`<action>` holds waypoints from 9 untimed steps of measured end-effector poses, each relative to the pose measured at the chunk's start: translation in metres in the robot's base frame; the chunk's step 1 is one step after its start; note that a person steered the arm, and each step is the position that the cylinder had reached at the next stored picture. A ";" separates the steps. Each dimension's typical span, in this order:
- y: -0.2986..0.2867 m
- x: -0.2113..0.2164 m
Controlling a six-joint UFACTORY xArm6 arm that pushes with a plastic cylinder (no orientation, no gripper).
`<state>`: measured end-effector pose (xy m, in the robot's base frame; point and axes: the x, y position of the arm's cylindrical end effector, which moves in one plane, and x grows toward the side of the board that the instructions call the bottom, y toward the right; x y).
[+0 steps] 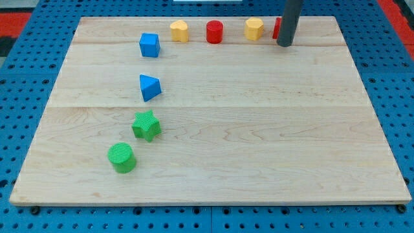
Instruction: Place your arm towards down
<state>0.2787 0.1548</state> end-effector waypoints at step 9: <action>-0.017 0.098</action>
